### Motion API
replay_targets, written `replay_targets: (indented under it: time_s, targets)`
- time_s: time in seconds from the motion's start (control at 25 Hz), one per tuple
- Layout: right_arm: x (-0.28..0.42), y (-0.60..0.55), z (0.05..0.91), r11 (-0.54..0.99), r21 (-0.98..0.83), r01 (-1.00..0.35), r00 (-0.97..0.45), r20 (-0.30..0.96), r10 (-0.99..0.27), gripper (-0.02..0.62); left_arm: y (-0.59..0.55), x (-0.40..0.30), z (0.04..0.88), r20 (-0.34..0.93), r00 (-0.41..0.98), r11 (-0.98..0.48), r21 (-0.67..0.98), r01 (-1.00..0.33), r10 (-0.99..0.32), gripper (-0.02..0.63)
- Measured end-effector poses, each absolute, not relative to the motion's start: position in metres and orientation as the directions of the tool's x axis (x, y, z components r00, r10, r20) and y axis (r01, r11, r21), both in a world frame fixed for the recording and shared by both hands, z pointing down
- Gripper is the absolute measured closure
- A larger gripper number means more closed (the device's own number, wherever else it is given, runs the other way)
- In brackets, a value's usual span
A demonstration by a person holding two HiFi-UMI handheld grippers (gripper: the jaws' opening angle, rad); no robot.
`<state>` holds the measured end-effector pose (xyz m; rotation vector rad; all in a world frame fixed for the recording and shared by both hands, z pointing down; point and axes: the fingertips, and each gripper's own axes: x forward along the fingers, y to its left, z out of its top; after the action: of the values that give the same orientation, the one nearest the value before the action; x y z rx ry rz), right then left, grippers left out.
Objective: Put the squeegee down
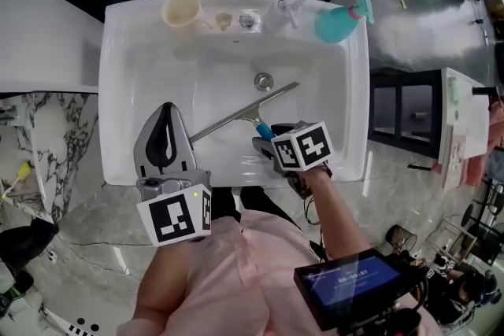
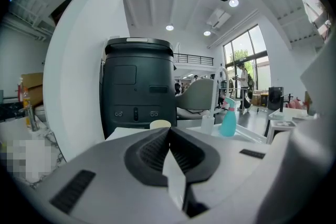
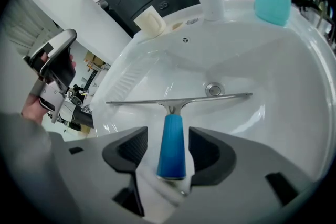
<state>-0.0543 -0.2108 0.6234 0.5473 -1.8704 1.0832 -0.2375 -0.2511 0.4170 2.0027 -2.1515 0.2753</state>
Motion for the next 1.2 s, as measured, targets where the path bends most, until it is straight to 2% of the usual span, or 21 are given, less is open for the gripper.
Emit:
replay_targets:
  time_s: [0.2, 0.36, 0.48, 0.64, 0.8, 1.0, 1.2]
  targets:
    - [-0.049, -0.212, 0.590, 0.542, -0.465, -0.700, -0.569, 0.822, -0.030, 0.344, -0.241, -0.223, 0.390, 0.208, -0.068, 0.065, -0.024, -0.998, -0.976, 0.597]
    - [-0.056, -0.236, 0.536, 0.592, -0.443, -0.674, -0.644, 0.744, -0.177, 0.356, -0.237, -0.214, 0.348, 0.103, -0.073, 0.067, -0.061, -0.996, -0.992, 0.597]
    - [-0.057, -0.250, 0.477, 0.631, -0.413, -0.657, -0.704, 0.636, -0.316, 0.398, -0.230, -0.206, 0.315, 0.037, -0.073, 0.070, -0.080, -0.994, -0.997, 0.597]
    - [-0.055, -0.257, 0.393, 0.710, -0.290, -0.641, -0.740, 0.480, -0.472, 0.463, -0.220, -0.197, 0.266, -0.044, -0.072, 0.076, -0.100, -0.992, -0.996, 0.597]
    - [-0.050, -0.262, 0.316, 0.728, -0.140, -0.671, -0.732, 0.280, -0.621, 0.574, -0.215, -0.192, 0.223, -0.119, -0.065, 0.078, -0.105, -0.991, -0.991, 0.597]
    - [-0.042, -0.258, 0.257, 0.714, -0.019, -0.700, -0.711, 0.104, -0.695, 0.594, -0.210, -0.183, 0.186, -0.187, -0.051, 0.071, -0.103, -0.992, -0.981, 0.597]
    - [-0.030, -0.262, 0.244, 0.684, 0.003, -0.730, -0.683, 0.042, -0.729, 0.595, -0.206, -0.174, 0.181, -0.204, -0.044, 0.069, -0.115, -0.991, -0.978, 0.597]
